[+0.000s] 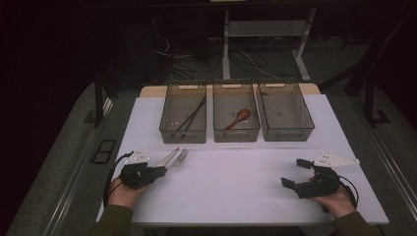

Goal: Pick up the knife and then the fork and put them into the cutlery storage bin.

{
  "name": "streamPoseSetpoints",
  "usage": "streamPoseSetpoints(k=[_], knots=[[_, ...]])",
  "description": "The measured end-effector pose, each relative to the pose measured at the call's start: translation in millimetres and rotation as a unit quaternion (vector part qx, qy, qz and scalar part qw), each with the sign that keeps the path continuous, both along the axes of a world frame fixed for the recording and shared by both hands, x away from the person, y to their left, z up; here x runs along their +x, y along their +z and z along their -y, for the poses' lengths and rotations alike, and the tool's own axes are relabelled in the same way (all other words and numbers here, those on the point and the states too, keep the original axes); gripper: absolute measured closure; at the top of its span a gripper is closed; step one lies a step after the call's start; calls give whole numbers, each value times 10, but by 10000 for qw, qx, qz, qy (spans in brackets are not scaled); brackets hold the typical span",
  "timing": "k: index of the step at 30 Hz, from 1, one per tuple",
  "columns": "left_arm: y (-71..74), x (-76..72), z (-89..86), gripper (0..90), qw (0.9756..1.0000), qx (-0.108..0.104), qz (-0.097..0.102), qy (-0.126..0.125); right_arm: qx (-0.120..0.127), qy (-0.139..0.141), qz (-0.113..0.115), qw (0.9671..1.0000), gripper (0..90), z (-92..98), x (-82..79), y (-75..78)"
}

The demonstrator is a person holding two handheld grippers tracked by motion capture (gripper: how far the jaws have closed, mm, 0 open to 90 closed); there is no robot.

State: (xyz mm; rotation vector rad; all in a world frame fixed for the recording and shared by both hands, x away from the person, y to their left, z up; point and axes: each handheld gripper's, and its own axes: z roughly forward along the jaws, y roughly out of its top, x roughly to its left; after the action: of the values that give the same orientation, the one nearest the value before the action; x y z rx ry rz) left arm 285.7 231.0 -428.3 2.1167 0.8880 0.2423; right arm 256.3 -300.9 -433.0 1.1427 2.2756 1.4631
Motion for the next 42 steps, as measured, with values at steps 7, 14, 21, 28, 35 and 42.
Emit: streamPoseSetpoints(k=[7,14,21,28,35,42], knots=[[138,-60,184,844,9997,-137,180,-127,28,36,-79,10000,9,-23,19,20],[247,-108,427,844,9986,-369,315,-190,185,102,-93,9997,10,-84,65,95],[304,-66,742,844,9970,-480,408,-456,239,222,-143,9994,10,-224,151,164],[325,-31,1101,844,9947,-478,486,-765,425,500,-181,9977,148,-396,226,266],[356,11,1486,844,9916,-587,619,-969,652,752,-276,9947,279,-628,352,350],[347,21,1760,844,9896,-553,769,-1081,902,741,-434,9922,417,-712,462,377]])
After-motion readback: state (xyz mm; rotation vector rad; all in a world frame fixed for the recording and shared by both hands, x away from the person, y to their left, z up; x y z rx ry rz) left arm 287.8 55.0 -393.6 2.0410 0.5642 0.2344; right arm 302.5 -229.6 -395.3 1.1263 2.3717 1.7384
